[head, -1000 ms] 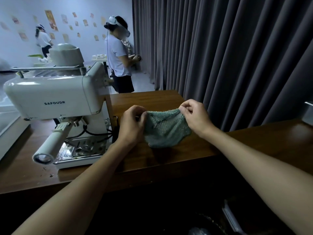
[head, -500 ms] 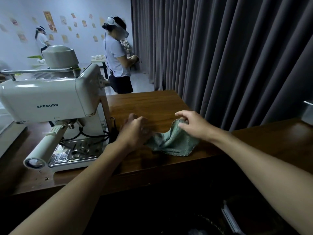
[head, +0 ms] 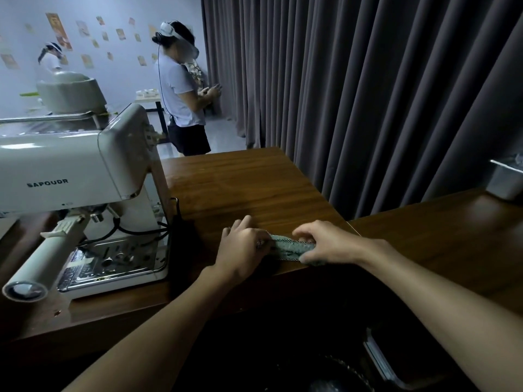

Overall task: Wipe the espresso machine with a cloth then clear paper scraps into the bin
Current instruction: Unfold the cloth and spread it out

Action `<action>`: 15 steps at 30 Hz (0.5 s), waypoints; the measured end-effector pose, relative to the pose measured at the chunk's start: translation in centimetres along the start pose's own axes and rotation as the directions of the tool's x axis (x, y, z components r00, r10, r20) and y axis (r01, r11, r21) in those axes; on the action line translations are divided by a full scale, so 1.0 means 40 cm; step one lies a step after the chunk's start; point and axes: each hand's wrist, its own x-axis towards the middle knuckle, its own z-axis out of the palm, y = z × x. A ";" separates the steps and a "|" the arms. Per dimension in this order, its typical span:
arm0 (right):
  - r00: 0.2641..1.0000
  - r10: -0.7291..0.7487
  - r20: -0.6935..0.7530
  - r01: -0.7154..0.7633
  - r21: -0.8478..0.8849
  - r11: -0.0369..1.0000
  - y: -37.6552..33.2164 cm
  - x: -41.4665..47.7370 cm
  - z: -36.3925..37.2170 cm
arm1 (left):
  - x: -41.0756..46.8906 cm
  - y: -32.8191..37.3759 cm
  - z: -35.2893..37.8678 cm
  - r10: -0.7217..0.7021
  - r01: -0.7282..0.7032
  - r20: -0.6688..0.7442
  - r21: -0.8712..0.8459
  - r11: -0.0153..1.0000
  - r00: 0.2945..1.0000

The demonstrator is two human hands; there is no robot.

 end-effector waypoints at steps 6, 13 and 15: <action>0.969 0.027 -0.244 -0.038 -0.041 0.998 0.052 -0.017 -0.040 | 0.040 0.013 -0.038 -0.120 0.044 -0.113 -0.519 0.854 0.986; 0.894 0.004 -0.448 0.120 0.248 0.961 0.077 -0.026 -0.142 | 0.089 -0.041 -0.107 -0.003 0.032 0.065 -0.441 0.897 0.998; 0.879 0.014 -0.477 0.137 0.281 0.950 0.085 -0.026 -0.164 | 0.100 -0.061 -0.125 0.044 -0.021 0.049 -0.394 0.919 0.998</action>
